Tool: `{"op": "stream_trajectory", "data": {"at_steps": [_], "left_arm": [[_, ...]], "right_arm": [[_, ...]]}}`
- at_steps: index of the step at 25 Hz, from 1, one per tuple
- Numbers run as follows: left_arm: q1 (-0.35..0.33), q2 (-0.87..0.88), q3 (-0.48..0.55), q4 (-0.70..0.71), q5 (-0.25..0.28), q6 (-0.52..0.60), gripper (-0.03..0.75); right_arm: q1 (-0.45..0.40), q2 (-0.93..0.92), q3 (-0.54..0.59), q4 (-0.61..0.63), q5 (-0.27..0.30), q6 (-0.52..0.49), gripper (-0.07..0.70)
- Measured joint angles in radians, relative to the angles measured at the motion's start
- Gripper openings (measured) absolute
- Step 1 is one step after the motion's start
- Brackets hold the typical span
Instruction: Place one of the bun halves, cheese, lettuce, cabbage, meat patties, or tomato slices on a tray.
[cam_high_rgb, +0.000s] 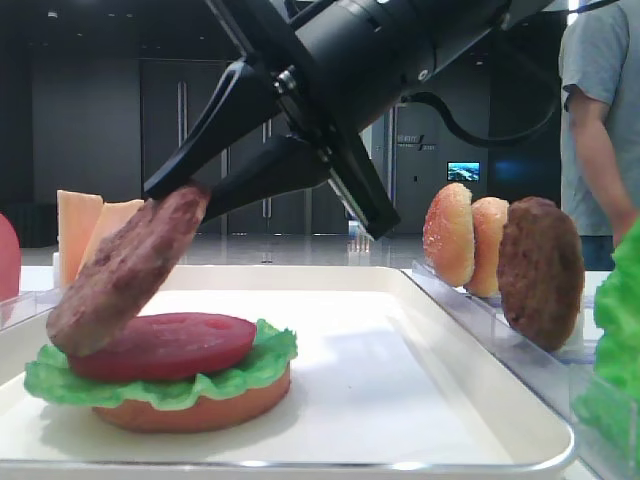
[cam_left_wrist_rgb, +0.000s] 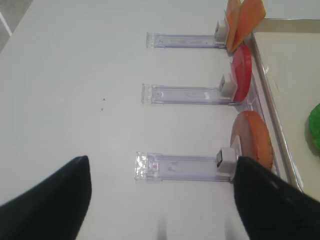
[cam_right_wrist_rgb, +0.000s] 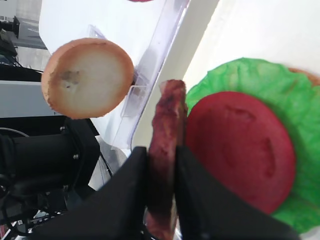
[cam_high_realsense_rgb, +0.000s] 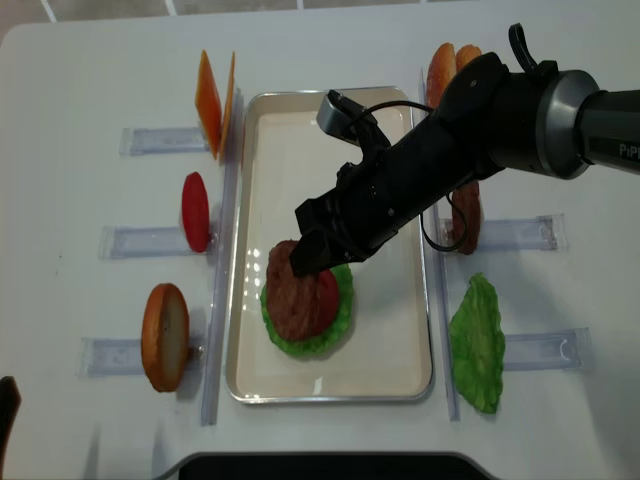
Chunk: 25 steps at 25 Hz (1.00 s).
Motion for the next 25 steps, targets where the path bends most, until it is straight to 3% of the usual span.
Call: {"op": "stream_trajectory", "data": {"at_steps": [5,11,14,21,25], "left_arm": [[0.0,0.0,0.0,0.0,0.0,0.0,0.692],[0.0,0.0,0.0,0.0,0.0,0.0,0.692],[0.0,0.0,0.0,0.0,0.0,0.0,0.692],[0.0,0.0,0.0,0.0,0.0,0.0,0.692],[0.0,0.0,0.0,0.0,0.0,0.0,0.692]], "right_arm": [[0.0,0.0,0.0,-0.046,-0.023,0.0,0.162],[-0.008,0.0,0.0,-0.146,-0.081,0.0,0.43],[-0.033,0.0,0.0,-0.189,-0.087,0.0,0.505],[-0.103,-0.102,0.0,-0.321,-0.087,0.037,0.532],[-0.152,-0.186,0.0,-0.342,-0.047,0.05,0.533]]}}
